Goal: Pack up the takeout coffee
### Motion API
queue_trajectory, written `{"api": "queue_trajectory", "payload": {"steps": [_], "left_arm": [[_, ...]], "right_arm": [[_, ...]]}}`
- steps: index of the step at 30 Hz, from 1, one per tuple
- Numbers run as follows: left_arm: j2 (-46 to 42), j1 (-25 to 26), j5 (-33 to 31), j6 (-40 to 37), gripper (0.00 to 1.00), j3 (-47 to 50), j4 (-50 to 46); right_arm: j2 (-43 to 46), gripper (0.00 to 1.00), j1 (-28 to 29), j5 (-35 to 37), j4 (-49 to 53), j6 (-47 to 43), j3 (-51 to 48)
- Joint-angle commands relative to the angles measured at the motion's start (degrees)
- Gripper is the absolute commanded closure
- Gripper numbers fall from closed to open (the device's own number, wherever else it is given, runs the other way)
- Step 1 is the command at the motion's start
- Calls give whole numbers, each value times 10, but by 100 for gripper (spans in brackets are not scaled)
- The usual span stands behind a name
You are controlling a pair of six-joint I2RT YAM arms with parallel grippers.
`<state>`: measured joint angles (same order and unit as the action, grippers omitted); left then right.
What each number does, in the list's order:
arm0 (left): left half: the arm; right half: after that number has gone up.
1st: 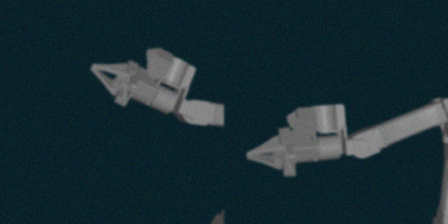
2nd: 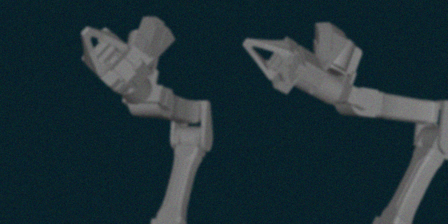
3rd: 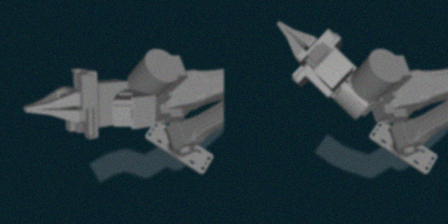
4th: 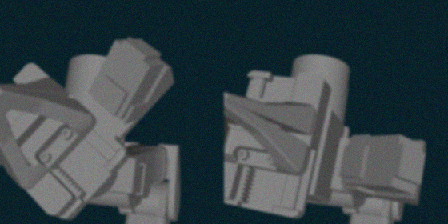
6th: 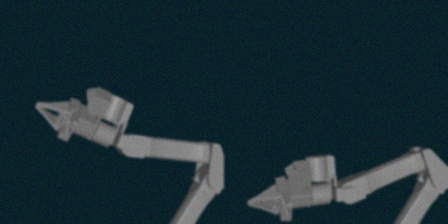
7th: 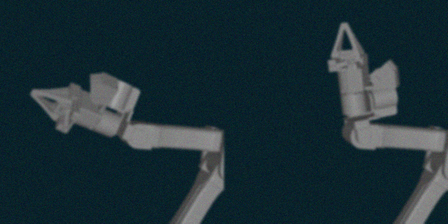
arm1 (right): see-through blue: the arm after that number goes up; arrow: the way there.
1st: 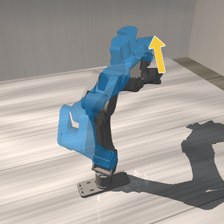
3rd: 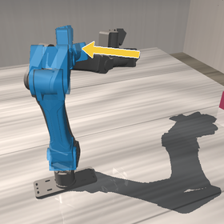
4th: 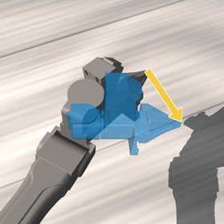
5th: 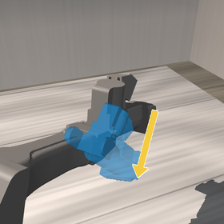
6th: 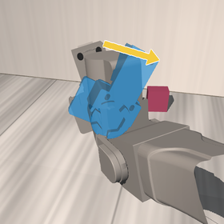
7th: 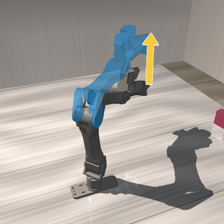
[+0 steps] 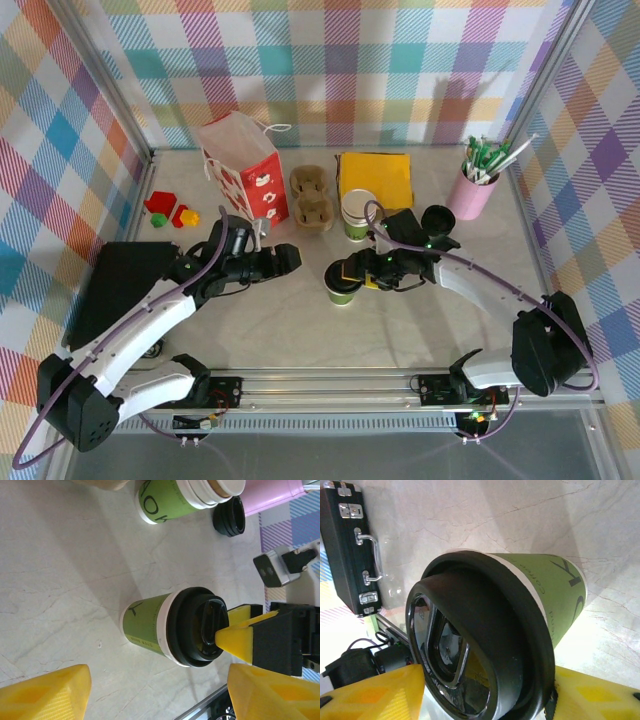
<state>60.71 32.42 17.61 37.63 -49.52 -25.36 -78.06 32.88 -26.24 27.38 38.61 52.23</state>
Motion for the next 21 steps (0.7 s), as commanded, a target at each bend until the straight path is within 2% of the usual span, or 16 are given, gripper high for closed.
{"api": "queue_trajectory", "payload": {"steps": [1, 14, 21], "left_arm": [[1, 5, -5, -13, 28, 8, 3], [31, 12, -9, -24, 27, 0, 10], [38, 15, -7, -22, 27, 0, 17]], "right_arm": [[-11, 36, 9, 23, 35, -21, 24], [17, 26, 14, 89, 114, -50, 65], [19, 32, 19, 67, 84, -38, 53]]}}
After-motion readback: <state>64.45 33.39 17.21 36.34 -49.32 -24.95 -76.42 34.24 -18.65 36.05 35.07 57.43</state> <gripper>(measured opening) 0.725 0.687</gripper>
